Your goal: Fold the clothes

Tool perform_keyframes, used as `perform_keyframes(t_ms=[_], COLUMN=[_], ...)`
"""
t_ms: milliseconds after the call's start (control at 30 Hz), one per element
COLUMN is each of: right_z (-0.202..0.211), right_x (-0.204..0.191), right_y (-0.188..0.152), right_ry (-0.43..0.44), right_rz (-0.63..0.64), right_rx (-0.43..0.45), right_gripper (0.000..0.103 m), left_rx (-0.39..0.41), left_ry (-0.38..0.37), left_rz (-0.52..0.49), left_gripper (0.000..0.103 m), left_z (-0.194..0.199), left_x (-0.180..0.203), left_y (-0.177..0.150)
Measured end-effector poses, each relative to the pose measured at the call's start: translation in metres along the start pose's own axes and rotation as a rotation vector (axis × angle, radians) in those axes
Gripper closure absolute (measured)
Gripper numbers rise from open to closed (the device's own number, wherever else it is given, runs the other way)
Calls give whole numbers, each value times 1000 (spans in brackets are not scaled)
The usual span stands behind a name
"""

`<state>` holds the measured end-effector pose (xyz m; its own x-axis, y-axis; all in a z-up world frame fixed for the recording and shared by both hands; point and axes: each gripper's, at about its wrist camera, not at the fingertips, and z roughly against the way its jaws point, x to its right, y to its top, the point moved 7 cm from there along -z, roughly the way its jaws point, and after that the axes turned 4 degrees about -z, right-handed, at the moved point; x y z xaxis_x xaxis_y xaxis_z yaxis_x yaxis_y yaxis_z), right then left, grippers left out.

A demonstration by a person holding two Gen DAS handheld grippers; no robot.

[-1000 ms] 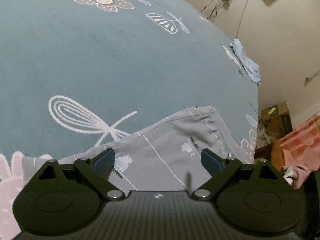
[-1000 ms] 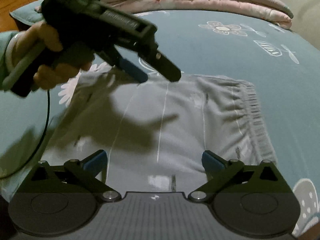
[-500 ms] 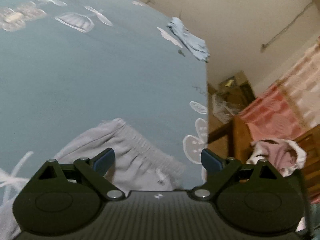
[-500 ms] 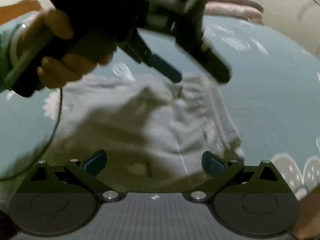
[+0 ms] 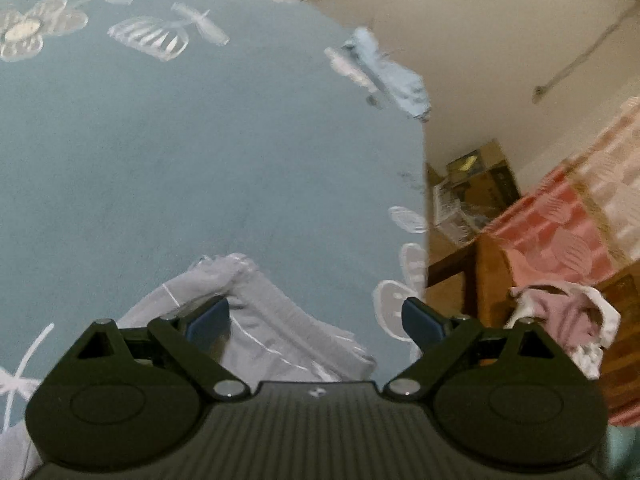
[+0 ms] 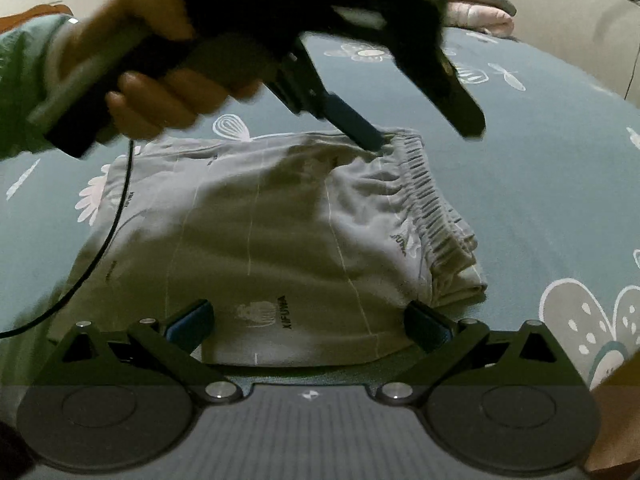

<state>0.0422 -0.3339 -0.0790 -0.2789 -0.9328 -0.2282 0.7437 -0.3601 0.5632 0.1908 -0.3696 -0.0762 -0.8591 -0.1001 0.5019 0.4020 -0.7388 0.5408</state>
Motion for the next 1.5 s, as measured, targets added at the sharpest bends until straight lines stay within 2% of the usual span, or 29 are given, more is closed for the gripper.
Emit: perform_keyframes(t_ms=[100, 200, 333, 567, 733, 833, 967, 1033, 1100, 1233, 1333, 1500], right_z=[2, 14, 24, 29, 20, 18, 18, 20, 23, 27, 27, 22], right_x=[4, 5, 6, 15, 10, 12, 11, 11, 12, 18, 21, 14], right_y=[5, 13, 18, 14, 18, 17, 19, 20, 20, 23, 32, 54], right_ry=[0, 40, 18, 7, -4, -2, -3, -16, -24, -37, -41, -5], right_rz=[-39, -94, -76, -101, -93, -108, -98, -82, -79, -94, -92, -46], right_rx=[-7, 42, 66, 54, 61, 58, 54, 64, 66, 79, 96, 135], right_gripper=[0, 0, 0, 0, 0, 0, 0, 0, 0, 0, 0, 0], left_rx=[2, -27, -40, -12, 8, -14, -47, -35, -30, 36, 80, 55], left_ry=[1, 27, 64, 67, 5, -17, 57, 63, 49, 45, 107, 369], left_rz=[-56, -95, -49, -7, -47, -57, -88, -61, -38, -91, -43, 63], left_gripper=[10, 10, 11, 11, 10, 10, 10, 10, 11, 10, 9, 9], left_z=[2, -16, -38, -31, -5, -7, -32, -37, -30, 15, 56, 113], left_x=[10, 8, -12, -17, 6, 15, 6, 0, 3, 17, 7, -25], left_y=[1, 3, 7, 11, 4, -3, -11, -13, -12, -15, -26, -70])
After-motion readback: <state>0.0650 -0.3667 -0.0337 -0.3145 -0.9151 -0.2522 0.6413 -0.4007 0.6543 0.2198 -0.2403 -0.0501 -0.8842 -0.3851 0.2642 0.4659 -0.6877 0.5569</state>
